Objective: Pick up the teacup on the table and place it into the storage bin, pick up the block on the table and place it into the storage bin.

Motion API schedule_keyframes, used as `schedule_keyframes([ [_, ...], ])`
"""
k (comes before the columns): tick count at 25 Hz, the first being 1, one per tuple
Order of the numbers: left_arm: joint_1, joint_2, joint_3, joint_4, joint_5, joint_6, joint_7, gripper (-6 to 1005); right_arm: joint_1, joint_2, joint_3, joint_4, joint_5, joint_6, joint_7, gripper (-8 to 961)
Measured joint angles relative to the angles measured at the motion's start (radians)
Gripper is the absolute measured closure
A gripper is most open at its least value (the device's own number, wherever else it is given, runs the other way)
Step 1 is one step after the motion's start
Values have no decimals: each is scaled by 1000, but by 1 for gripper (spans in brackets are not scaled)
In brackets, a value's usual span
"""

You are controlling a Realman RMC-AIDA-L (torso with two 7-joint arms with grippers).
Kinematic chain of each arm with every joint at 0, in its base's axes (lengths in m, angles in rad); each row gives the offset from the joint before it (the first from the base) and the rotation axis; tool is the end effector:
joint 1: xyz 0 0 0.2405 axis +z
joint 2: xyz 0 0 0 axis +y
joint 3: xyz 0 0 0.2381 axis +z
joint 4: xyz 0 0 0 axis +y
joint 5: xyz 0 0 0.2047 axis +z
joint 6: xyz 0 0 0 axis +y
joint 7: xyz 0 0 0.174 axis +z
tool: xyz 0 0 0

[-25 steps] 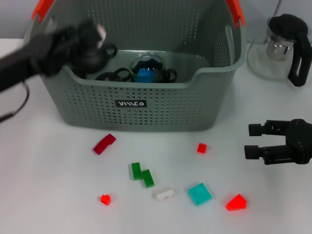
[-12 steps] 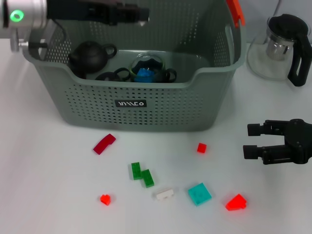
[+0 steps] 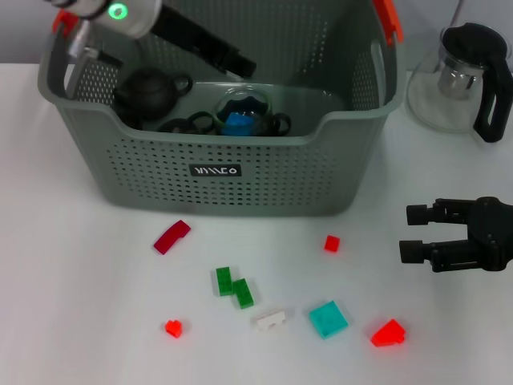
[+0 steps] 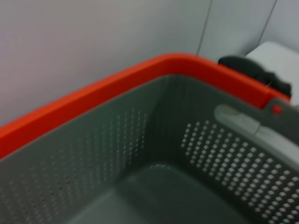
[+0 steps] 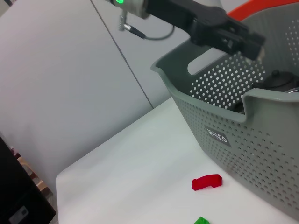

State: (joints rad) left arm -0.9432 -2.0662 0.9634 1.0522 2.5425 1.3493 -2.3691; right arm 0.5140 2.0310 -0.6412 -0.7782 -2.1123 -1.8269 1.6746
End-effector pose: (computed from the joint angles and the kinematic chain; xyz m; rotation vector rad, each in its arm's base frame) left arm -0.1104 0.4431 0.0141 -2.5385 -0.7967 0.0064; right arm 0.2331 0.2994 0.0162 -2.8760 0.9171 0.6804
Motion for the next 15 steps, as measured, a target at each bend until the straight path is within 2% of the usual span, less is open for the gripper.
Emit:
schedule_keyframes([
  [3,10,-32,8,13,13,-46,0,531,0,0,2,0,0,0,0,38],
  [6,18,-43,-1,24,7,-57,4,523,0,0,4,1,0,0,0,39],
  [9,51,-47,-33,70,-63,-49,7,516,-1,0,5,1,0,-2,-2,39],
  [10,84,-50,-57,105,-133,-46,25,513,-2,0,5,1,0,-2,-2,39],
  [12,157,-59,-106,153,-282,-41,88,371,-3,0,6,1,0,-2,-2,39],
  [13,213,-65,-142,163,-416,-28,155,300,-4,0,6,1,0,-2,-2,39],
  [15,296,-62,-193,119,-695,26,278,303,-5,0,7,1,0,-2,-3,40],
])
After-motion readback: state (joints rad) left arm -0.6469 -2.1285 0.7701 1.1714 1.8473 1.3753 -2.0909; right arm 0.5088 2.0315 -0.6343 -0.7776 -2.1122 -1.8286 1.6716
